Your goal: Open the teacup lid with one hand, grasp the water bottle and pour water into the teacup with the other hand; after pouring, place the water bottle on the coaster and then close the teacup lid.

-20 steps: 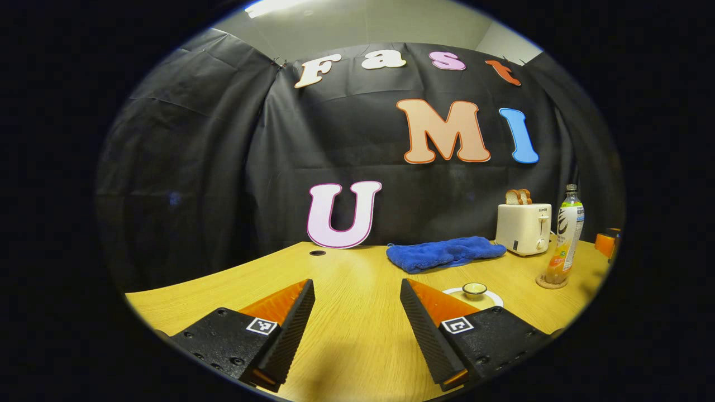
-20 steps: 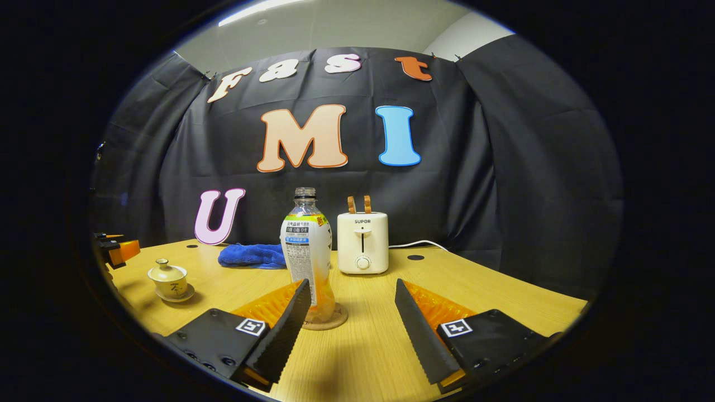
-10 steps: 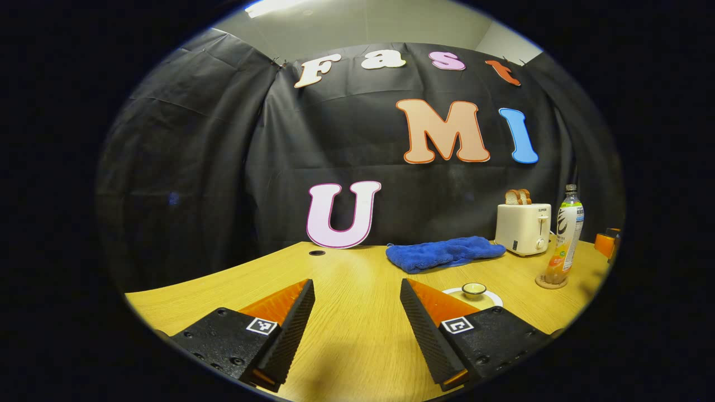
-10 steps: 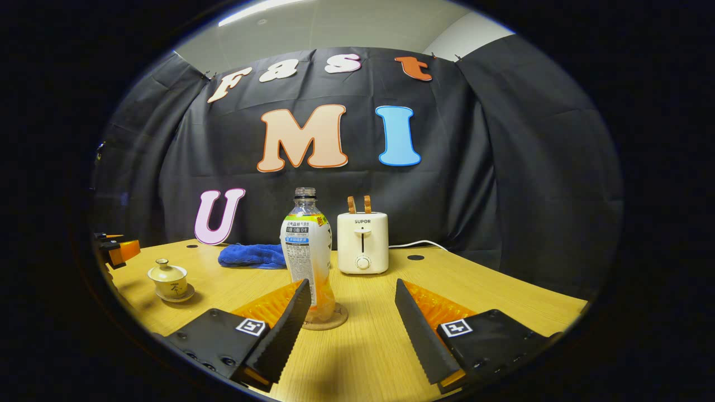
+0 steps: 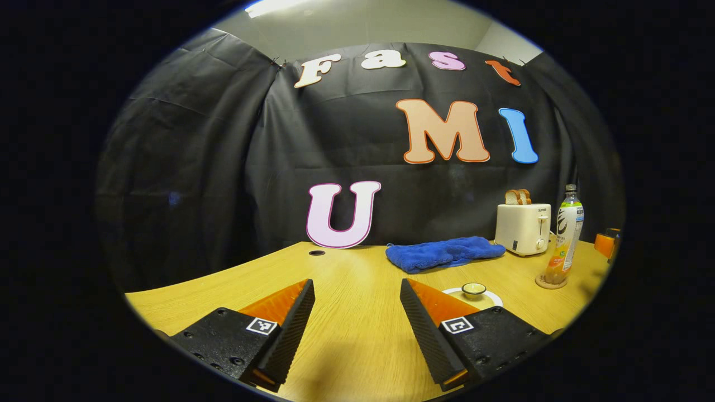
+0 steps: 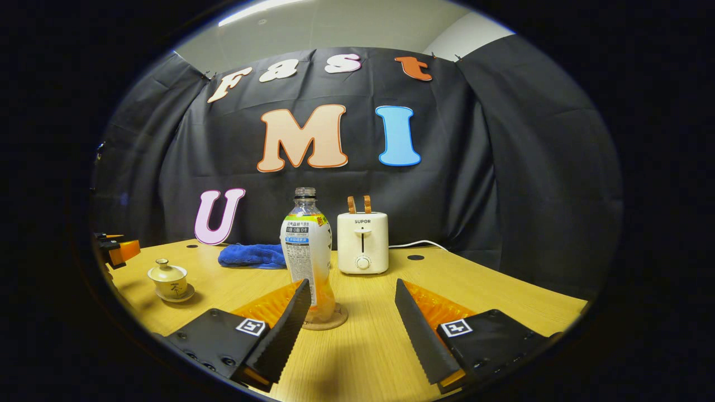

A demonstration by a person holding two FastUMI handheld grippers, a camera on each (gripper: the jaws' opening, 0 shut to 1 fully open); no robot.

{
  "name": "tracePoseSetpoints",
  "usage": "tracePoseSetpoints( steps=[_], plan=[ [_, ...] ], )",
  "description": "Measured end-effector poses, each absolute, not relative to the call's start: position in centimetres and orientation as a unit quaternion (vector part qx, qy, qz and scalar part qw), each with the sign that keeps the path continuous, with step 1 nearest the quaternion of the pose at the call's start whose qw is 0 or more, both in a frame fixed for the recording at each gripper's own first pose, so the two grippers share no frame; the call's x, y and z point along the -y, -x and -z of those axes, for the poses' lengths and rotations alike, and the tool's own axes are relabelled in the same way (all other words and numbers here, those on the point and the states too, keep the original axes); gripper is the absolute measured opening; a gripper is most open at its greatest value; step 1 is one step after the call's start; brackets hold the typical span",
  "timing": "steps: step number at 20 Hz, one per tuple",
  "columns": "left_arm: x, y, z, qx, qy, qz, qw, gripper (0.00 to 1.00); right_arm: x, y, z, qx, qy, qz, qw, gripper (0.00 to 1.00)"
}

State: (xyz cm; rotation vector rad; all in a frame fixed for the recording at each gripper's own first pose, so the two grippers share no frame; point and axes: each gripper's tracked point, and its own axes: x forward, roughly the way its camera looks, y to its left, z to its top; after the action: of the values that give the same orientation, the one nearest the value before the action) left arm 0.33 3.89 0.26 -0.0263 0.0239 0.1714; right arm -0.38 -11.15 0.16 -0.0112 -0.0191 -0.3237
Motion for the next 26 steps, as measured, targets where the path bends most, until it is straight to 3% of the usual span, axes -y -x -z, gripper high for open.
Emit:
tracePoseSetpoints(
  steps=[2,5,7,9,10,12,13,26],
  plan=[
    [-3.91,-0.34,-0.23,-0.012,0.013,-0.086,0.996,0.90,11.14,0.34,-0.14,0.009,0.006,0.161,0.987,0.92],
    [-3.91,-0.35,-0.20,-0.012,0.013,-0.086,0.996,0.90,11.13,0.36,-0.15,0.010,0.006,0.161,0.987,0.96],
    [-3.91,-0.36,-0.24,-0.012,0.013,-0.086,0.996,0.90,11.15,0.36,-0.16,0.010,0.006,0.161,0.987,0.92],
    [-3.99,-0.38,-0.24,-0.012,0.013,-0.087,0.996,0.90,11.15,0.36,-0.17,0.010,0.006,0.161,0.987,0.96],
    [-3.98,-0.38,-0.25,-0.012,0.012,-0.087,0.996,0.90,11.15,0.35,-0.14,0.010,0.006,0.161,0.987,0.92],
    [-3.98,-0.30,-0.23,-0.012,0.012,-0.087,0.996,0.90,11.14,0.35,-0.16,0.010,0.006,0.161,0.987,0.97],
    [-3.99,-0.26,-0.23,-0.012,0.013,-0.087,0.996,0.90,11.16,0.34,-0.15,0.010,0.006,0.161,0.987,0.92],
    [-3.90,-0.36,-0.27,-0.012,0.012,-0.088,0.996,0.90,11.14,0.30,-0.14,0.010,0.005,0.161,0.987,0.96]
  ],
)
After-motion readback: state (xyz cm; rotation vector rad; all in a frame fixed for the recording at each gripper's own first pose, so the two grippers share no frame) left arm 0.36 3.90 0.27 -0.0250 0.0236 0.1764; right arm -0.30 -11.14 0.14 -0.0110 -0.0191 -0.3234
